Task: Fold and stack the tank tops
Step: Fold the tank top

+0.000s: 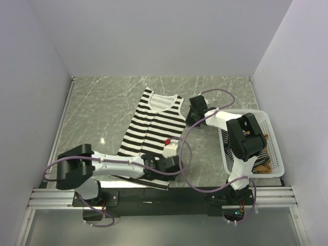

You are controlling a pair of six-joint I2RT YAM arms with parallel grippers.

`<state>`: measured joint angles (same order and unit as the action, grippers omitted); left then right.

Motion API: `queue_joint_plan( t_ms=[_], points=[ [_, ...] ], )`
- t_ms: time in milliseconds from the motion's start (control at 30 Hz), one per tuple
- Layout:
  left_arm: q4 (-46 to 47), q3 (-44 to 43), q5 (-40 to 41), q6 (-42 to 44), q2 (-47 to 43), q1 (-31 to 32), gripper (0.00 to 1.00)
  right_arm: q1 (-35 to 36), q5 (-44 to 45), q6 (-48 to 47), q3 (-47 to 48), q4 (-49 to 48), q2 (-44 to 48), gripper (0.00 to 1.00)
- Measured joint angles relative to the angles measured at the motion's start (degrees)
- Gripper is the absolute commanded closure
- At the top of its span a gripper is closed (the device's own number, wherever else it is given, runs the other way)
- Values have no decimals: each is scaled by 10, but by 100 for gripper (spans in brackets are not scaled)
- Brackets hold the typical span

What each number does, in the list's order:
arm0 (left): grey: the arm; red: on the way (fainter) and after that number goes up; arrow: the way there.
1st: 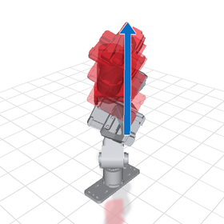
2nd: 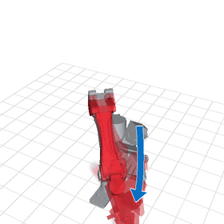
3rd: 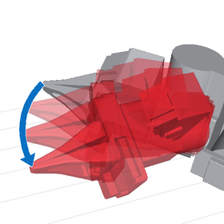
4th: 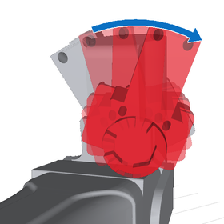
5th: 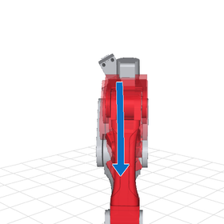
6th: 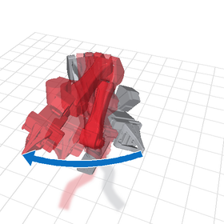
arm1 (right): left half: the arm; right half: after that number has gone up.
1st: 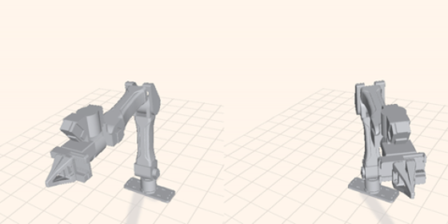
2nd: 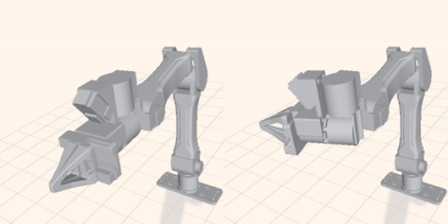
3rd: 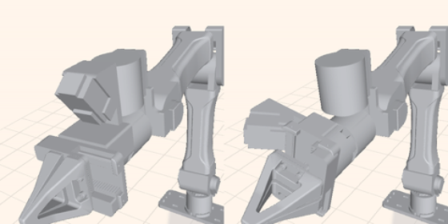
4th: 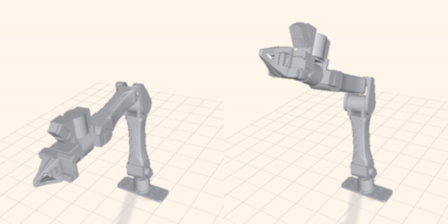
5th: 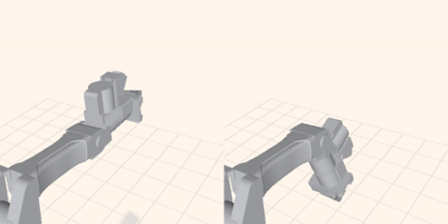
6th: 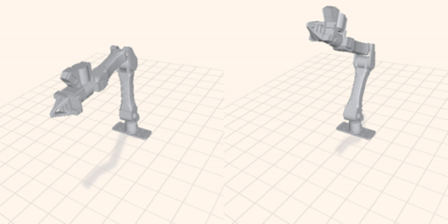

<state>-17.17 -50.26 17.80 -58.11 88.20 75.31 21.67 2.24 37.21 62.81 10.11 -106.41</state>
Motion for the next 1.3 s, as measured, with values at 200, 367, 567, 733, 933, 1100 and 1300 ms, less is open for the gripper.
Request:
queue_joint_plan(
  t_ms=[200, 367, 567, 733, 933, 1100, 1300],
  points=[
    [-76, -48, 55, -47, 51, 80, 59, -5, -6, 0, -5, -4, 4, 100],
    [-140, -86, 92, -84, 82, 123, 59, -11, -12, 0, -5, -3, 5, 100],
    [-203, -123, 126, -117, 129, 142, 59, -14, -16, 0, -6, -3, 5, 100],
    [-260, -163, 157, -146, 165, 160, 60, -15, -18, 0, -9, -5, 6, 100],
    [-288, -167, 171, -161, 168, 165, 61, -18, -19, 0, -13, -7, 9, 100],
    [-289, -165, 172, -166, 168, 165, 73, -24, -25, -2, -13, -7, 9, 100],
    [-273, -155, 169, -161, 168, 166, 94, -33, -27, -4, -13, -6, 9, 100]
  ],
)
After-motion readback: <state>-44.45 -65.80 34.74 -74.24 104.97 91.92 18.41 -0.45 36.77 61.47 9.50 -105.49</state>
